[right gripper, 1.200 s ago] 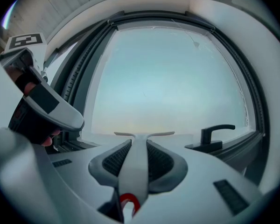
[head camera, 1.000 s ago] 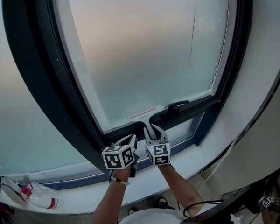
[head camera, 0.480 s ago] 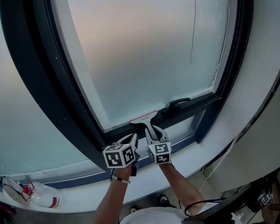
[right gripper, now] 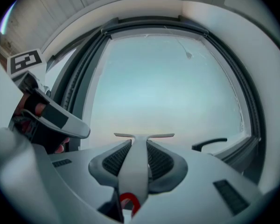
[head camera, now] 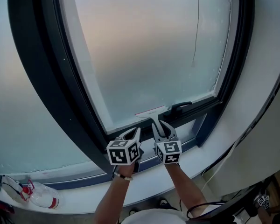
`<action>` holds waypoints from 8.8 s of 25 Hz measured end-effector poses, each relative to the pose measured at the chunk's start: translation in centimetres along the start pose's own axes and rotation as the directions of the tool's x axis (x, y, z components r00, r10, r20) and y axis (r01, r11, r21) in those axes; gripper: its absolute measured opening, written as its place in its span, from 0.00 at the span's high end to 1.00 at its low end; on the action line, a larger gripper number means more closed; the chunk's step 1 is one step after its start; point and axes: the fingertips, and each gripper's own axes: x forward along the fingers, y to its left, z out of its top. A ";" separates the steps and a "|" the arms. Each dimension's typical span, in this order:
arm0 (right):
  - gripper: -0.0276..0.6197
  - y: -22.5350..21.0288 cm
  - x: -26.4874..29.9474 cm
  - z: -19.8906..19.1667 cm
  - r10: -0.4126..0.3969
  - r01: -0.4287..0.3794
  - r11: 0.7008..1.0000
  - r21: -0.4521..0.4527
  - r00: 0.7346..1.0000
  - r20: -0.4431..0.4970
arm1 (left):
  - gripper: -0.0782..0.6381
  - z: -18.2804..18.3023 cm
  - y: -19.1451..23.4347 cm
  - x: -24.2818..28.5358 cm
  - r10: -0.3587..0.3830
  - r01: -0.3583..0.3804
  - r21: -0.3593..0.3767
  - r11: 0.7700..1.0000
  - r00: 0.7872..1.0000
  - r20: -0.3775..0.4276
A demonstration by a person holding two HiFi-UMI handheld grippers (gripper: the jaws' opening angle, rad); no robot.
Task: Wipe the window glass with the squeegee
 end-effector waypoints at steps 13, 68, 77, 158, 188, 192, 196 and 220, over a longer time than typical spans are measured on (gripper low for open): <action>0.82 -5.4 0.1 23.4 0.017 -0.002 0.999 -0.049 0.949 0.315 | 0.89 13.3 -7.5 1.8 -0.048 0.016 0.216 0.976 0.988 0.147; 0.82 -13.3 3.6 35.9 0.007 0.031 0.995 -0.096 0.925 0.381 | 0.89 22.2 -12.9 4.8 -0.244 0.183 0.242 0.953 0.937 0.251; 0.82 -13.5 2.8 28.7 0.019 0.023 0.993 -0.114 0.936 0.352 | 0.89 17.7 -12.3 7.3 -0.190 0.149 0.177 0.973 0.953 0.238; 0.82 -28.7 -1.1 40.8 0.029 0.033 0.994 -0.106 0.844 0.535 | 0.89 24.2 -30.3 16.6 -0.301 0.201 0.354 0.913 0.920 0.253; 0.82 -26.9 4.5 51.8 0.102 -0.010 0.988 -0.154 0.796 0.596 | 0.89 32.5 -27.3 14.3 -0.225 0.080 0.359 0.930 0.897 0.381; 0.82 -27.2 4.1 49.0 0.092 -0.003 0.988 -0.154 0.814 0.574 | 0.89 30.8 -27.5 14.3 -0.249 0.118 0.351 0.929 0.901 0.355; 0.82 -27.3 3.9 46.4 0.091 -0.007 0.988 -0.153 0.828 0.553 | 0.89 29.4 -27.3 14.8 -0.252 0.129 0.344 0.930 0.906 0.340; 0.82 -26.8 2.1 28.4 0.029 0.005 0.996 -0.089 0.927 0.373 | 0.89 17.6 -23.1 13.7 -0.234 0.160 0.273 0.949 0.935 0.268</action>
